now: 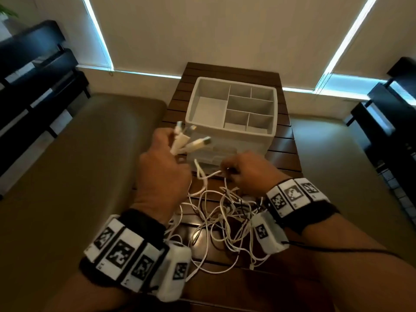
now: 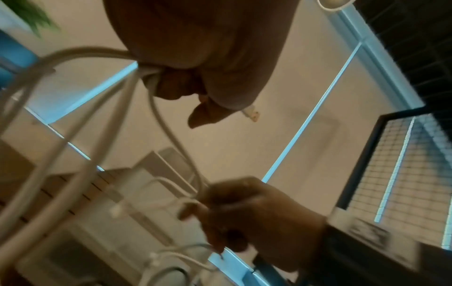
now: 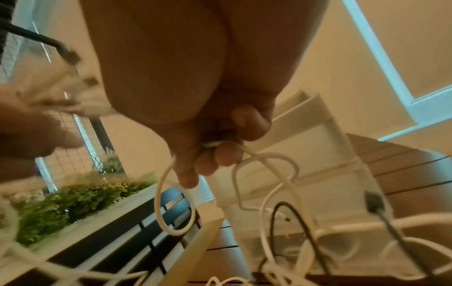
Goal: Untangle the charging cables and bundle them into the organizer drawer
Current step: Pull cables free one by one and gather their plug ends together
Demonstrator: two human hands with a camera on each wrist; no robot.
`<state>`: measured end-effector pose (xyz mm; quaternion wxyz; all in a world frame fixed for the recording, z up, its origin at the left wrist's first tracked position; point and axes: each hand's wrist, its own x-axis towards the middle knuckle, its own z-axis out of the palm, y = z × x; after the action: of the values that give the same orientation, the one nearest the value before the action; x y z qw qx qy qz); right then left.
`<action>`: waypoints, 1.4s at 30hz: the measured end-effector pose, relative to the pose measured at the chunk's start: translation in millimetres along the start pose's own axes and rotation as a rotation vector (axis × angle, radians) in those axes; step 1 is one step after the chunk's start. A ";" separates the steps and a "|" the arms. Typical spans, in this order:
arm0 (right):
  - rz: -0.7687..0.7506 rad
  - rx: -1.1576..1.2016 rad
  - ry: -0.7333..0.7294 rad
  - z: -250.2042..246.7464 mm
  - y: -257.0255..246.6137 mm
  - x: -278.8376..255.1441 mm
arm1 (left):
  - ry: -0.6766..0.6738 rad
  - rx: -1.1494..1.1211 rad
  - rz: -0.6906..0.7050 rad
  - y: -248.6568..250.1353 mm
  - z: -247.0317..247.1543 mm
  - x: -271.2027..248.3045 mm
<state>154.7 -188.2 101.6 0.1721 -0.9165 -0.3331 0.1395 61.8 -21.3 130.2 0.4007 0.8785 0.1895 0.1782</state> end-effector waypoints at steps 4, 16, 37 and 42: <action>-0.023 0.178 0.084 -0.6 -17.6 2.9 | -0.153 -0.149 0.078 5.6 29.3 -4.1; 0.025 0.501 0.146 -0.6 -5.1 -16.3 | -0.528 -0.274 -0.031 -7.7 21.8 10.2; 0.244 -0.205 0.065 32.1 12.4 -10.7 | -0.038 0.094 0.042 0.6 -19.9 -3.4; 0.170 -0.046 0.199 25.0 -10.4 -5.4 | -0.326 0.033 0.015 -13.9 31.0 -6.6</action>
<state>135.6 -178.7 84.1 0.1708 -0.9545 -0.2384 0.0542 67.9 -35.7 99.4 0.4102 0.9037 0.1181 0.0332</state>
